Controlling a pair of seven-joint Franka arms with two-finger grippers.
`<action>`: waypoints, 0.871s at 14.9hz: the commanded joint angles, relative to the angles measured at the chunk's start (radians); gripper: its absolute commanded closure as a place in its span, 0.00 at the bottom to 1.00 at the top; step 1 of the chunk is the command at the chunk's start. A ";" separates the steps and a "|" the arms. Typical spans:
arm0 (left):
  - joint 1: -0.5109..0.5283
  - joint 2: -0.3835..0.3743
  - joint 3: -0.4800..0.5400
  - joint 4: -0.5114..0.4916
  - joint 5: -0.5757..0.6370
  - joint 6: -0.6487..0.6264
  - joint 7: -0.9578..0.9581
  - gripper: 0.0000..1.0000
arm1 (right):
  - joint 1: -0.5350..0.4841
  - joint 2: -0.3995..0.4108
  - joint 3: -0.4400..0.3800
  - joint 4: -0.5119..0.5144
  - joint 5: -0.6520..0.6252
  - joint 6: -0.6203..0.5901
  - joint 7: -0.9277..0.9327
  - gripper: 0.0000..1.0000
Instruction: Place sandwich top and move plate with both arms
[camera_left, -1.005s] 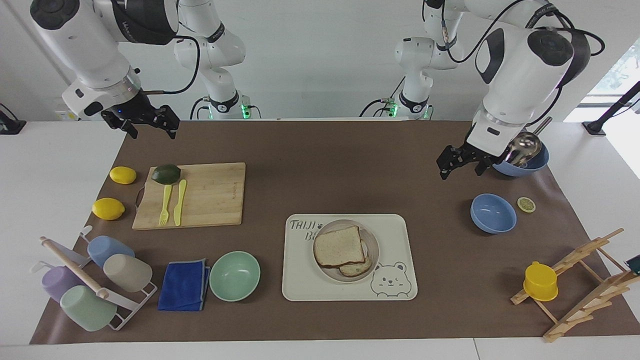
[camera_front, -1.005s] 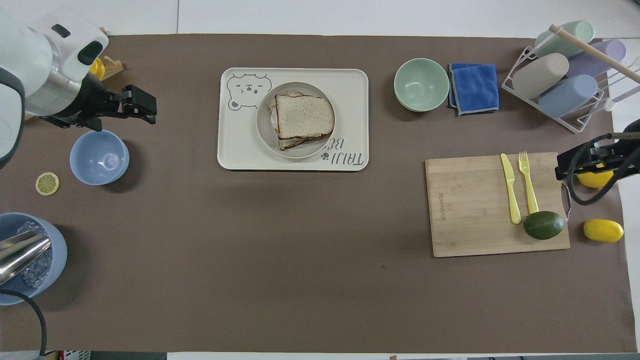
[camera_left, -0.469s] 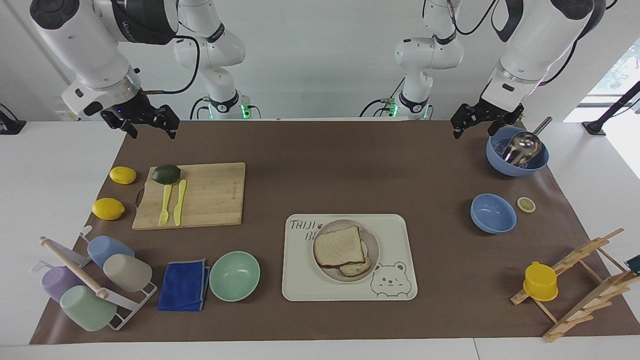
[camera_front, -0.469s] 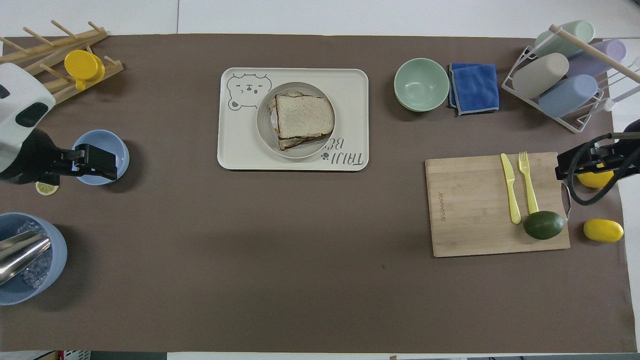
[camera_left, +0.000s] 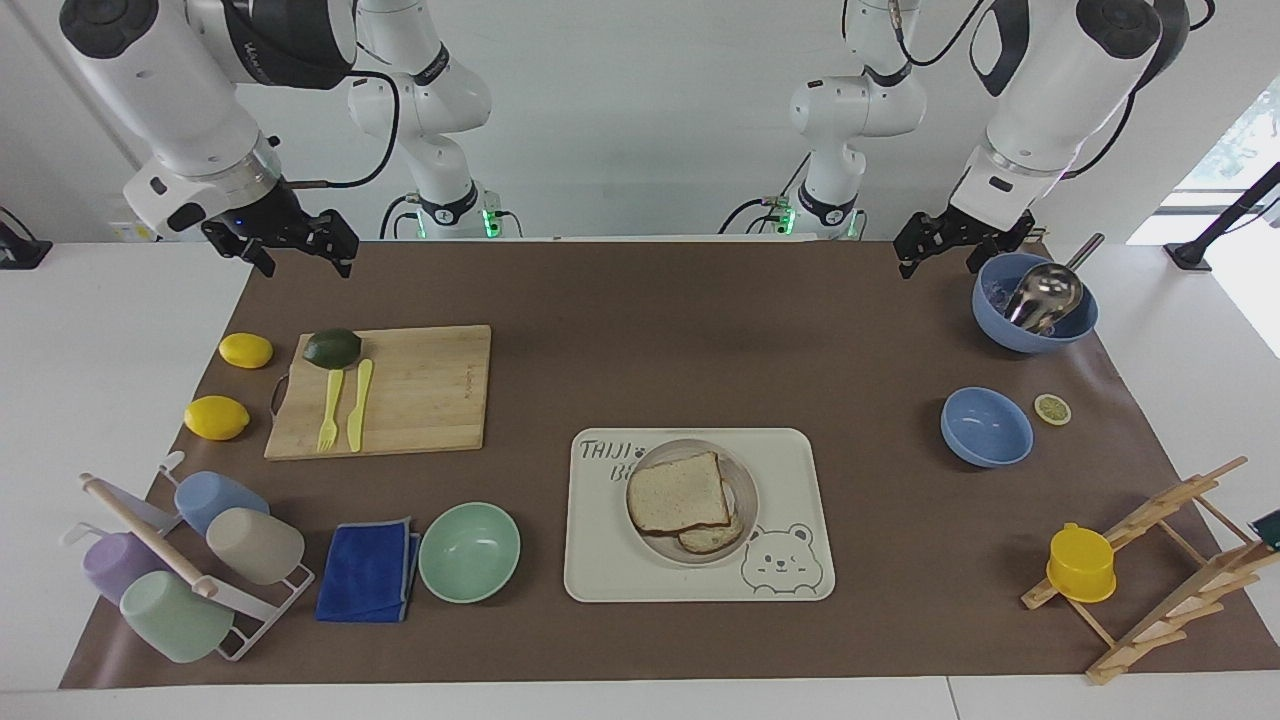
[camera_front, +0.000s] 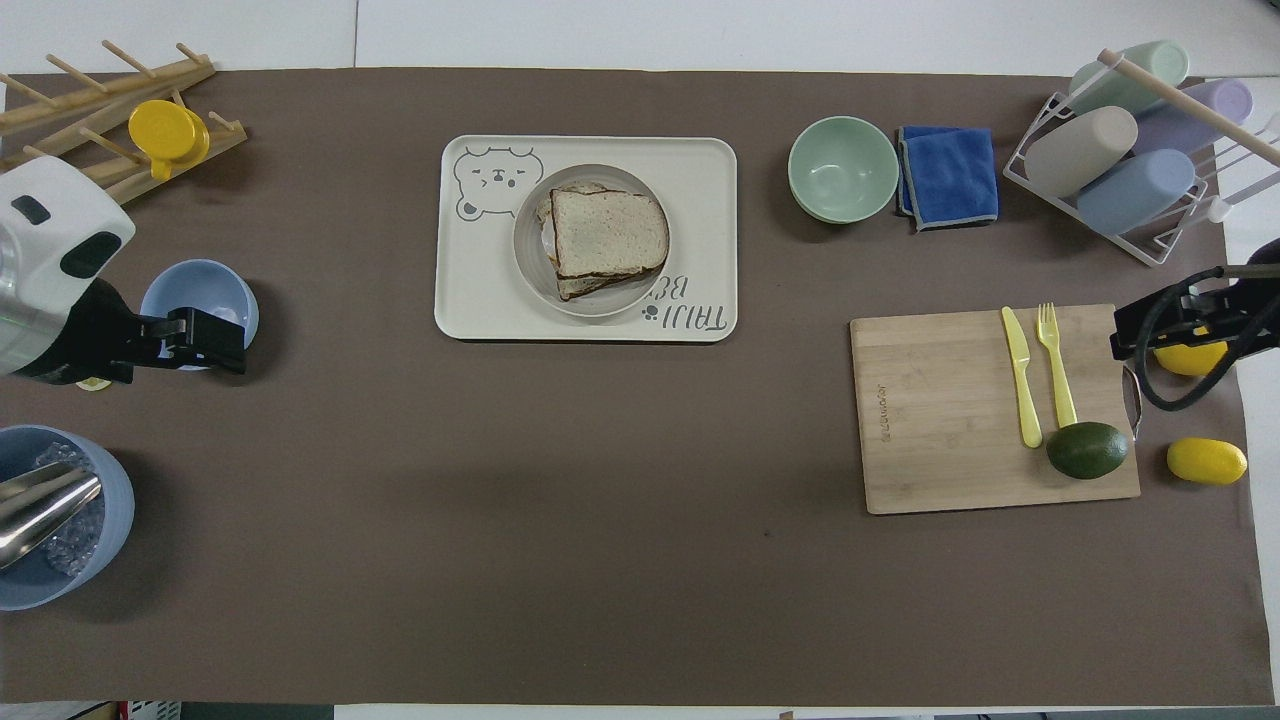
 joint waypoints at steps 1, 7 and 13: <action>0.014 0.026 -0.018 0.038 0.015 -0.008 0.015 0.00 | -0.009 -0.008 0.003 0.001 0.005 -0.004 -0.010 0.00; -0.012 0.043 -0.005 0.061 0.013 -0.057 0.017 0.00 | -0.009 -0.008 0.003 0.001 0.005 -0.004 -0.010 0.00; -0.012 0.035 -0.007 0.099 0.013 -0.077 0.018 0.00 | -0.009 -0.008 0.003 0.001 0.005 -0.006 -0.010 0.00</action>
